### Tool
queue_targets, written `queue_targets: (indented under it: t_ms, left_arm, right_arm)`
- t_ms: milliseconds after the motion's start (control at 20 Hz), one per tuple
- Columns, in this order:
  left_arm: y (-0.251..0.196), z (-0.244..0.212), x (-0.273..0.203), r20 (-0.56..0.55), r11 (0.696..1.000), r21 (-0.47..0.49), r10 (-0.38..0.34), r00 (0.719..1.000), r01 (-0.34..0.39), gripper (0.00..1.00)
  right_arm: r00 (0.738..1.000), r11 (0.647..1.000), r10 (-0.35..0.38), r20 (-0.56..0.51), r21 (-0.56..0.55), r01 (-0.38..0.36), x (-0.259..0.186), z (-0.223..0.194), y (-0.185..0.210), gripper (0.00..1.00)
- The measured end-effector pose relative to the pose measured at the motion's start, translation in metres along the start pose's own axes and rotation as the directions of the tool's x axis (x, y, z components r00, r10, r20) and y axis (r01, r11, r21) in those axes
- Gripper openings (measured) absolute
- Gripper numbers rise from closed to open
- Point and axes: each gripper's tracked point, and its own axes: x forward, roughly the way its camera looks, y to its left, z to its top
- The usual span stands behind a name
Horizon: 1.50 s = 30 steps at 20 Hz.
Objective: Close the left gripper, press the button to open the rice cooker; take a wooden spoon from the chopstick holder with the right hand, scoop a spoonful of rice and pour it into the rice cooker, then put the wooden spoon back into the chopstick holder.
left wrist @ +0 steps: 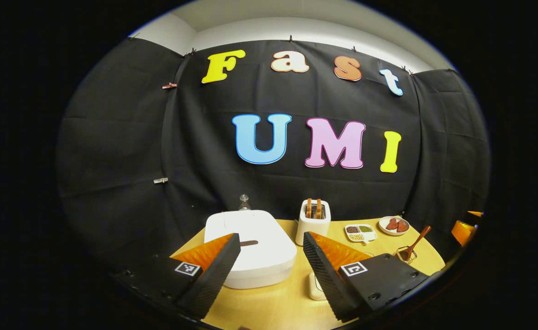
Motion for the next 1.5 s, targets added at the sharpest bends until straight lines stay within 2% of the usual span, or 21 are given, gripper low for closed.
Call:
queue_targets:
  t_ms: [50,150,250,350,400,500,550,750,900,1150,1350,1400,1500]
  left_arm:
    - [0.005,0.002,0.007,-0.003,1.0,0.001,0.004,1.0,-0.004,0.95]
    - [0.013,0.004,0.021,-0.022,1.0,-0.008,0.007,1.0,-0.007,0.94]
    - [0.02,0.004,0.037,-0.044,1.0,-0.022,0.002,0.999,-0.003,0.89]
    - [0.03,0.001,0.055,-0.076,1.0,-0.029,0.003,0.997,-0.005,0.78]
    - [0.033,-0.002,0.061,-0.095,1.0,-0.028,0.003,0.995,-0.006,0.7]
    - [0.04,-0.01,0.077,-0.138,1.0,-0.027,-0.001,0.99,-0.003,0.58]
    - [0.041,-0.014,0.085,-0.157,1.0,-0.03,-0.009,0.988,0.005,0.55]
    - [0.045,-0.028,0.11,-0.211,0.999,-0.04,-0.044,0.976,0.037,0.31]
    - [0.041,-0.042,0.13,-0.252,0.995,-0.011,-0.101,0.962,0.102,0.11]
    - [0.041,-0.065,0.162,-0.311,0.989,-0.033,-0.147,0.939,0.144,0.06]
    - [0.044,-0.092,0.176,-0.376,0.984,-0.11,-0.172,0.91,0.14,0.06]
    - [0.043,-0.095,0.177,-0.383,0.98,-0.131,-0.187,0.905,0.148,0.09]
    - [0.046,-0.104,0.179,-0.39,0.976,-0.151,-0.205,0.898,0.157,0.06]
  right_arm:
    - [1.0,1.0,0.003,0.004,0.002,-0.003,0.001,0.001,0.001,0.94]
    - [1.0,1.0,0.004,0.01,0.001,-0.004,0.003,0.001,0.002,0.94]
    - [1.0,1.0,0.002,0.002,-0.001,-0.002,0.004,-0.002,0.0,0.98]
    - [1.0,1.0,-0.007,-0.003,0.005,0.007,0.003,-0.003,-0.004,0.98]
    - [1.0,1.0,-0.014,-0.003,0.008,0.014,0.002,-0.003,-0.007,0.98]
    - [0.999,0.999,-0.032,-0.003,0.014,0.032,0.001,-0.004,-0.014,0.98]
    - [0.999,0.999,-0.042,-0.003,0.017,0.042,0.0,-0.004,-0.016,0.98]
    - [0.996,0.995,-0.088,-0.013,0.035,0.088,-0.006,-0.007,-0.03,0.98]
    - [0.993,0.992,-0.119,-0.017,0.038,0.119,-0.015,-0.008,-0.039,0.98]
    - [0.986,0.986,-0.166,-0.021,0.028,0.166,-0.031,-0.009,-0.048,0.98]
    - [0.978,0.978,-0.207,-0.039,0.024,0.208,-0.045,-0.015,-0.054,0.98]
    - [0.975,0.975,-0.218,-0.043,0.024,0.219,-0.05,-0.016,-0.055,0.98]
    - [0.969,0.97,-0.241,-0.05,0.024,0.242,-0.056,-0.019,-0.057,0.98]
